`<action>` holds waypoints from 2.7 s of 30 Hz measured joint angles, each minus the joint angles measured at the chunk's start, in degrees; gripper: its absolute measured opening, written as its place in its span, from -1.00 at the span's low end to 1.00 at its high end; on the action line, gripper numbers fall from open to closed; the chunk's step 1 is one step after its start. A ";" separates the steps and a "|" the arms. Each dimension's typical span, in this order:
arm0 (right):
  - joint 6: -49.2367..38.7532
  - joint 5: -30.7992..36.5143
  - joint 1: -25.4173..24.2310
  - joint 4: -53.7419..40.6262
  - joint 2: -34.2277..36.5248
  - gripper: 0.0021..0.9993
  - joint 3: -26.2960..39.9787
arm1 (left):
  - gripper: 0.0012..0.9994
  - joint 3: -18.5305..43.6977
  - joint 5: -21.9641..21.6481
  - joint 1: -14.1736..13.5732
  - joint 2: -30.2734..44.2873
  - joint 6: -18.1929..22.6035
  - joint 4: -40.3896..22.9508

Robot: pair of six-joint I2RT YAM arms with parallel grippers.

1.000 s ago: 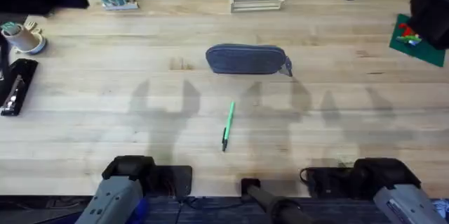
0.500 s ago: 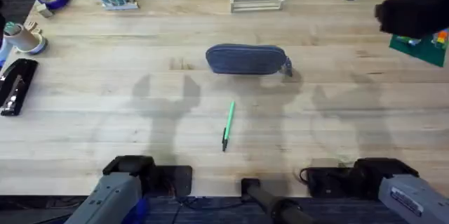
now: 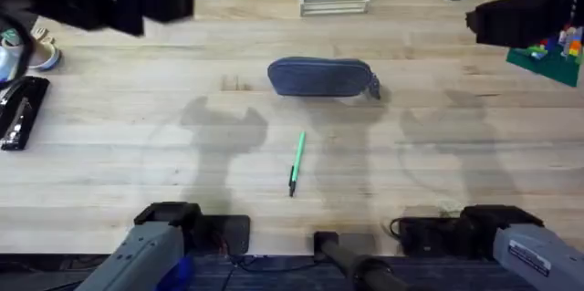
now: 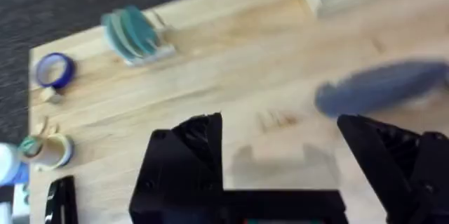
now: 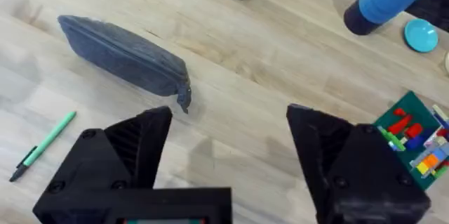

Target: Unzip the bag, pick up the pens from the table one at a time and place them inside, then zip the bag closed.

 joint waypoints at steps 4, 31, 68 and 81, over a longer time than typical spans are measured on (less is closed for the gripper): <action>0.00 -0.15 0.00 -0.01 0.02 0.99 0.00 | 0.99 0.00 5.88 0.00 3.55 8.99 -3.47; -0.09 -0.56 0.00 0.00 0.02 1.00 0.00 | 0.99 0.00 30.16 7.63 23.90 52.62 -15.34; -0.24 -0.54 0.00 0.00 0.02 1.00 0.00 | 1.00 -15.64 53.09 9.76 52.47 82.66 9.00; -0.24 -0.54 0.00 -1.45 3.44 1.00 0.02 | 0.99 -19.17 56.26 4.59 52.47 75.79 17.46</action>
